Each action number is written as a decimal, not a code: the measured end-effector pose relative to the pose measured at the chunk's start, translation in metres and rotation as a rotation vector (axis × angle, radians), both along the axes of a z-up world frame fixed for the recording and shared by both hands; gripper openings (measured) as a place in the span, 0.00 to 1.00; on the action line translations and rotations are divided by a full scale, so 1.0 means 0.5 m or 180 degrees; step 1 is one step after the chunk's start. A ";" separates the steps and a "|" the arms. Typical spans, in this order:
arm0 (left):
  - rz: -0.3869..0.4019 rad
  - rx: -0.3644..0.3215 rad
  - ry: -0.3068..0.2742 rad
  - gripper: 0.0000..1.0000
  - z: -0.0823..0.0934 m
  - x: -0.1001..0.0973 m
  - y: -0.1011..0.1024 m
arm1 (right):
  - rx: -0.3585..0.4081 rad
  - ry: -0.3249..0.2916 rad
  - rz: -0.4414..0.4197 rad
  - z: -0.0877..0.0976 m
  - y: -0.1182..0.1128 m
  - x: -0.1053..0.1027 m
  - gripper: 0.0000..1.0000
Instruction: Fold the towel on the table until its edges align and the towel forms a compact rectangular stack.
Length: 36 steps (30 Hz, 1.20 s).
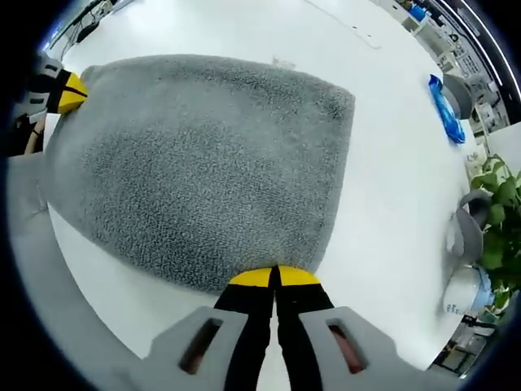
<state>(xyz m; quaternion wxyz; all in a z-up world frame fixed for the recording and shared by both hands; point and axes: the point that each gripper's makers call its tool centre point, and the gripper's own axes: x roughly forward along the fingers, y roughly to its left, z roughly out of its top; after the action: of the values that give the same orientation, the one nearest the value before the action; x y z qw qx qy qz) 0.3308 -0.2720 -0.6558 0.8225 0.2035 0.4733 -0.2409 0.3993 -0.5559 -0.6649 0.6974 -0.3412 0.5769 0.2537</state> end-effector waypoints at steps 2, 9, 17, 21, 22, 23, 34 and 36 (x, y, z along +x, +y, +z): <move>0.0003 0.0014 -0.0016 0.01 0.000 -0.005 -0.004 | 0.0063 -0.0023 -0.0066 0.003 -0.001 0.008 0.00; -0.0020 0.0106 0.0035 0.01 0.000 -0.033 -0.020 | 0.0660 -0.0032 -0.0440 0.004 0.002 0.041 0.00; -0.0167 0.0367 -0.0011 0.01 0.000 -0.057 -0.039 | 0.1032 -0.0122 -0.0519 0.008 0.016 0.080 0.00; -0.0144 0.0358 0.0004 0.01 0.001 -0.062 -0.043 | 0.1001 -0.0204 -0.0383 0.008 0.027 0.099 0.00; -0.0141 0.0341 0.0012 0.01 0.000 -0.062 -0.044 | 0.1013 -0.0214 -0.0397 0.009 0.028 0.106 0.00; -0.0134 0.0318 0.0022 0.01 0.000 -0.063 -0.046 | 0.1030 -0.0218 -0.0419 0.009 0.029 0.112 0.00; -0.0057 0.0074 0.0150 0.01 -0.001 -0.080 -0.075 | 0.1081 -0.0233 -0.0408 0.011 0.053 0.168 0.00; -0.0099 0.0087 0.0145 0.01 -0.001 -0.082 -0.082 | 0.1068 -0.0253 -0.0388 0.012 0.061 0.172 0.00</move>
<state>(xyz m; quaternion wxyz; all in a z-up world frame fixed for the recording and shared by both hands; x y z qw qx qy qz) 0.2899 -0.3129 -0.6562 0.8048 0.2165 0.4919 -0.2518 0.4852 -0.5256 -0.6588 0.7809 -0.1943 0.5181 0.2899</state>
